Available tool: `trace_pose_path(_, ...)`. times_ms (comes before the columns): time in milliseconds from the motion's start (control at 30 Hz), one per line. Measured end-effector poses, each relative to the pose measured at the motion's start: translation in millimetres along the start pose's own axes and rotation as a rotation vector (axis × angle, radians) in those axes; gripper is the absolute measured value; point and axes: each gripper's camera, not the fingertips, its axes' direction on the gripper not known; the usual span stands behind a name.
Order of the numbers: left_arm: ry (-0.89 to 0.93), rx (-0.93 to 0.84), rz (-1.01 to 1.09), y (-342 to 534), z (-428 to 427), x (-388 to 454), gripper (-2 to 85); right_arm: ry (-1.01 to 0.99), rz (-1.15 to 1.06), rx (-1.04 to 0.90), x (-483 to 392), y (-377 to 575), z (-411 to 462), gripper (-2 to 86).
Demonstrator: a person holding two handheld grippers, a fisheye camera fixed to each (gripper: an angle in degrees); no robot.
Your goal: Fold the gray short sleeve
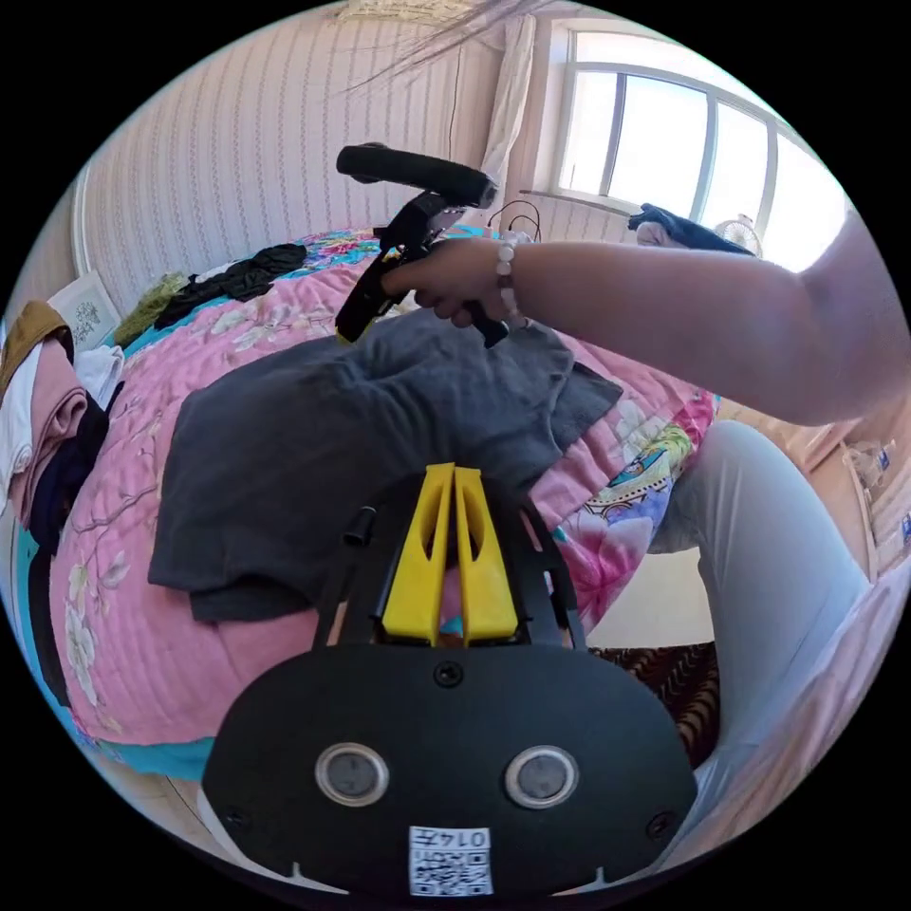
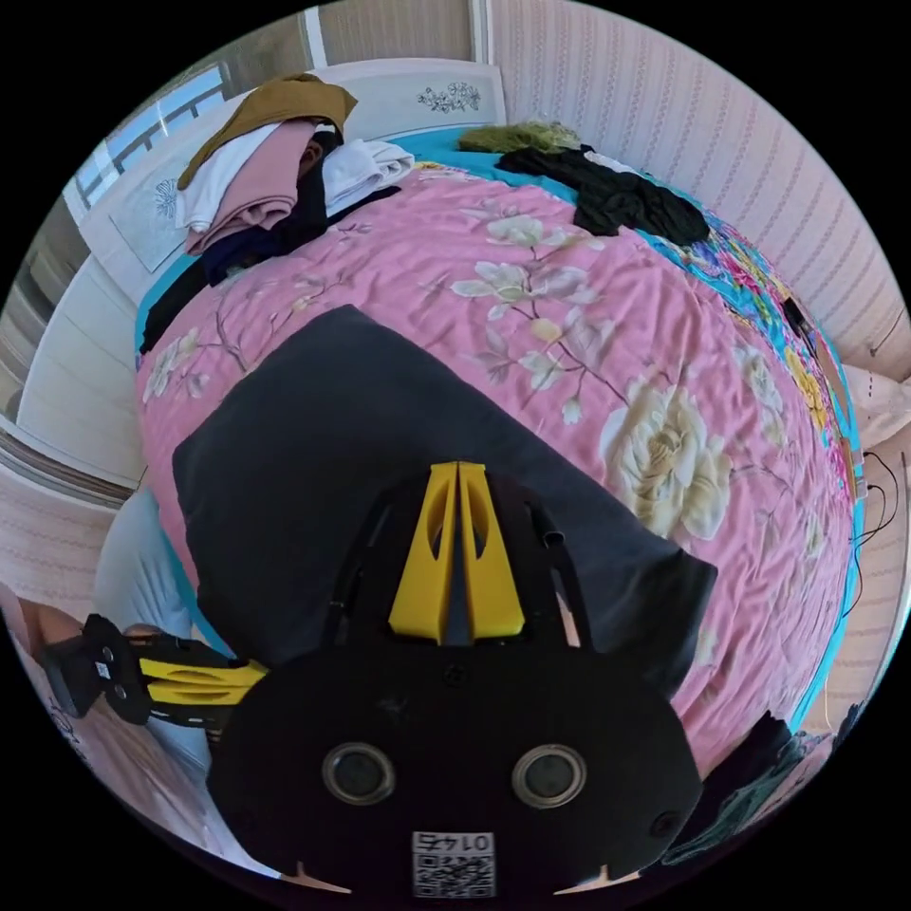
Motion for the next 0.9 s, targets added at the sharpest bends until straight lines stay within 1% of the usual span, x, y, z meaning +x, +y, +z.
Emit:
trace_pose_path(33,0.011,-0.051,0.007,3,10,3,-1.0,0.042,0.015,-0.031,6,-12,11,-0.6)
trace_pose_path(67,0.015,-0.073,0.015,9,20,6,-1.0,0.069,0.024,-0.103,13,-22,31,-0.5)
trace_pose_path(100,0.004,-0.027,0.025,13,19,7,-1.0,0.060,0.017,-0.156,15,-26,44,-0.5)
trace_pose_path(133,-0.016,0.001,0.044,16,19,9,-1.0,0.042,0.042,-0.119,20,-27,51,-0.4)
trace_pose_path(233,0.014,-0.055,0.040,1,14,1,-0.9,-0.027,0.113,-0.098,35,-22,44,-0.4)
trace_pose_path(300,0.089,-0.058,0.026,-8,2,-9,-0.9,-0.086,0.116,0.005,43,-3,25,-0.4)
trace_pose_path(367,0.147,0.014,0.004,-18,-23,-27,-0.7,-0.129,0.193,0.199,55,48,-16,-0.1)
trace_pose_path(400,0.150,0.032,0.007,-21,-29,-31,-0.6,-0.130,0.222,0.238,57,64,-25,0.0)
trace_pose_path(467,0.134,0.059,0.016,-38,-42,-50,0.2,-0.092,0.322,0.330,63,130,-55,0.7)
trace_pose_path(500,0.130,0.064,0.015,-44,-43,-56,0.4,-0.070,0.349,0.342,63,146,-60,1.0)
trace_pose_path(567,0.096,0.104,0.000,-71,-39,-76,4.3,-0.012,0.459,0.365,65,202,-73,3.7)
trace_pose_path(600,0.096,0.109,-0.002,-79,-36,-81,4.7,-0.011,0.489,0.375,66,214,-74,5.1)
trace_pose_path(667,0.194,0.123,-0.061,-119,-23,-101,5.2,-0.022,0.579,0.361,73,246,-73,9.3)
trace_pose_path(733,0.278,0.143,-0.107,-151,-7,-113,5.2,-0.051,0.658,0.351,82,260,-66,11.3)
trace_pose_path(833,0.352,0.028,-0.093,-212,38,-121,5.8,-0.188,0.723,0.357,98,268,-51,11.0)
trace_pose_path(900,0.376,-0.031,-0.076,-246,63,-119,6.4,-0.222,0.699,0.354,101,268,-47,8.7)
